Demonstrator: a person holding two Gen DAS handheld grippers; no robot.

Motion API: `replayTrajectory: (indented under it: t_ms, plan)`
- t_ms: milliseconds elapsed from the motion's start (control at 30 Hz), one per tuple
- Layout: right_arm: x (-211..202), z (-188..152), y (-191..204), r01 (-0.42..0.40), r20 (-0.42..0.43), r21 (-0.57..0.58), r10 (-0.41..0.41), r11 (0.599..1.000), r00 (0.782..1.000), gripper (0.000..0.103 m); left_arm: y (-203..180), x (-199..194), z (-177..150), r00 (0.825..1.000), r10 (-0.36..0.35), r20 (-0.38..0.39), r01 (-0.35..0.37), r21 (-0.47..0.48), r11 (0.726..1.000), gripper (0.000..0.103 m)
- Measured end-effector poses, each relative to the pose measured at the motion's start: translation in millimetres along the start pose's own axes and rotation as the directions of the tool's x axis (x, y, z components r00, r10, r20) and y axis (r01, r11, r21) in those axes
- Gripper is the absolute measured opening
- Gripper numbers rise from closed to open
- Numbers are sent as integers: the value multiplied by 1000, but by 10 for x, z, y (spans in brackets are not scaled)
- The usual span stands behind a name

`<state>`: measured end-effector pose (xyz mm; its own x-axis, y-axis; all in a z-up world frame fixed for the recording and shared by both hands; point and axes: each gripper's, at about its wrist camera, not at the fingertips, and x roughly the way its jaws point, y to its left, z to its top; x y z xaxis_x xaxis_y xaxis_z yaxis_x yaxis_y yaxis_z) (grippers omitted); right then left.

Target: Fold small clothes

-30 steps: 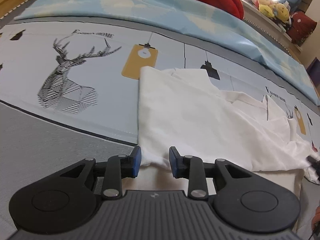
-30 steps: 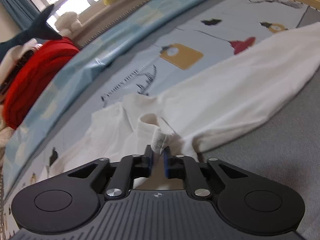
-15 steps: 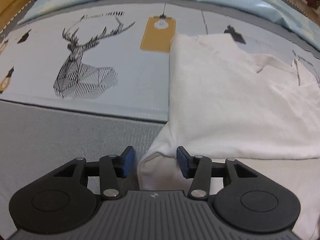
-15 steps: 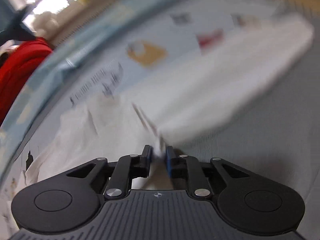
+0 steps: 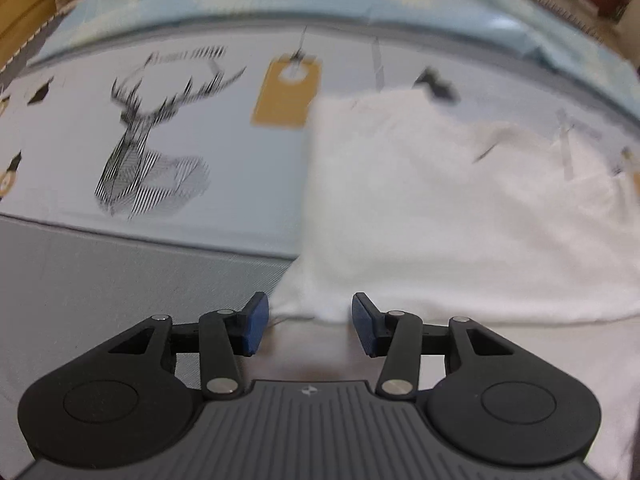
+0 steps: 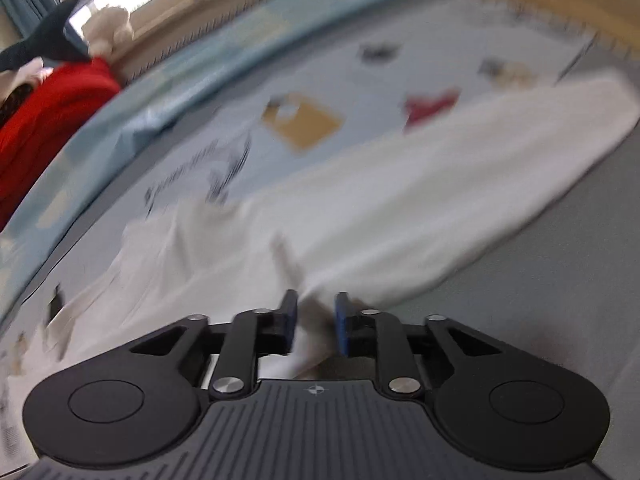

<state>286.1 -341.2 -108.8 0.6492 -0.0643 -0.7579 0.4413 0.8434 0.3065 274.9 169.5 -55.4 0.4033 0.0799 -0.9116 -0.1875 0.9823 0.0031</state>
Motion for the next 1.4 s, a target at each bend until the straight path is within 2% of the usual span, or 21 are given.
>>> replayTrajectory:
  t_ms: [133,367,633,767,933,1267,1400]
  plan:
    - [-77,144,-379,11,30,61,-13,998,999,28,-285,-185,42,998,-29,55,27,31,999,52]
    - [-88,378,-1105,78,65,140,-88,987,994,31,-783,-271,69,995,-64,70,59,77,995,53]
    - [-112,486,-1944,126,68,268,-149,955,986,34,-1085,-245,66,994,-82,66,73,128,989,53]
    - [-73,535,-2228,160,65,320,-190,934,980,34,-1188,-237,37,995,-83,61,72,160,985,53]
    - [-21,611,-2433,144,86,357,-186,923,979,34,-1254,-202,4,996,-71,52,61,183,981,53]
    - [75,715,-2503,115,116,402,-174,908,978,34,-1345,-177,-13,996,-75,47,65,193,979,53]
    - [83,708,-2531,104,135,456,-184,884,974,34,-1338,-193,-5,996,-80,51,69,191,979,53]
